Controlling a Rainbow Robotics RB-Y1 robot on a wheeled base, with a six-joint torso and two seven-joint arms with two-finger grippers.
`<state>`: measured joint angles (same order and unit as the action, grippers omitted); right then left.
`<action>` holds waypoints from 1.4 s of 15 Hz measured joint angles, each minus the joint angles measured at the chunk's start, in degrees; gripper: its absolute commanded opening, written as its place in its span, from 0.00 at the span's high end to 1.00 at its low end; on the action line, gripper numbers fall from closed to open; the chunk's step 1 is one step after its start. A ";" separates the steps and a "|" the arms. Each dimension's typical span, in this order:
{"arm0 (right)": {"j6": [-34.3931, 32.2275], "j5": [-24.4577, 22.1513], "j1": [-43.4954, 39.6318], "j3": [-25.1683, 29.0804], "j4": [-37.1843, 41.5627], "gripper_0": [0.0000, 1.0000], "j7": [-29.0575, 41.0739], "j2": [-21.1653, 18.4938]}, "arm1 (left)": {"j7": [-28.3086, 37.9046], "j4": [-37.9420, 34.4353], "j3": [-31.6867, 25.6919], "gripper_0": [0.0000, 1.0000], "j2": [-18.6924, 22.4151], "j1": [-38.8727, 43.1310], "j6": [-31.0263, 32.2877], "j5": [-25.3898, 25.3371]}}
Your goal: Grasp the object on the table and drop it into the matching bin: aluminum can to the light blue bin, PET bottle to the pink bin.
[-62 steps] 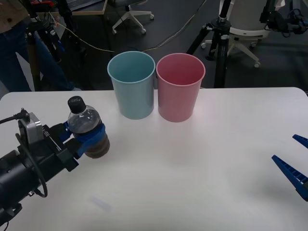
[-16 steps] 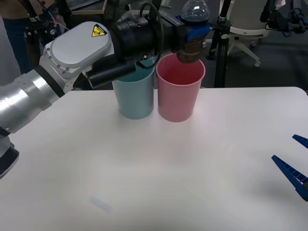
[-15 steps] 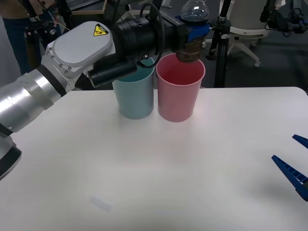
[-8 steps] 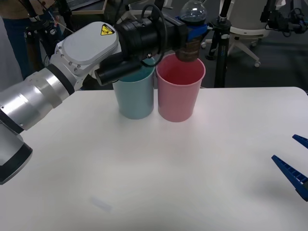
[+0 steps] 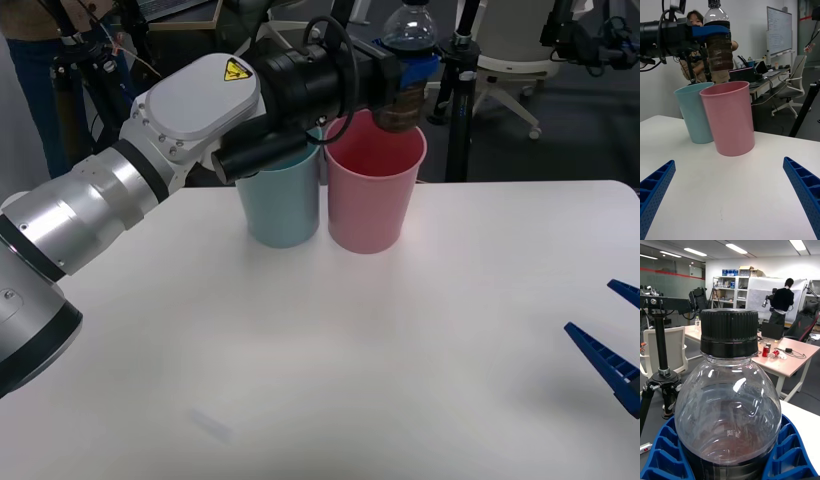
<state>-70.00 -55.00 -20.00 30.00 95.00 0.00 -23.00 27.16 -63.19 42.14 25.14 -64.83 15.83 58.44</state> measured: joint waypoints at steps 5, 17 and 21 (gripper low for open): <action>0.00 0.00 0.00 0.00 0.00 0.00 0.00 0.00 | 0.19 0.00 -0.03 0.72 -0.01 0.04 -0.09 0.09; 0.00 0.00 0.00 0.00 0.00 0.00 0.00 0.00 | -0.96 -0.07 -0.63 0.00 -0.01 -0.46 -0.38 -0.26; 0.00 0.00 0.00 0.00 0.00 0.00 0.00 0.00 | -1.66 -0.07 -0.65 0.00 -0.01 -0.59 -0.15 -0.60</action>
<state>-70.00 -55.00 -20.00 30.00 95.00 0.00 -23.00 25.50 -63.26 41.49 25.13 -65.42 15.69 57.84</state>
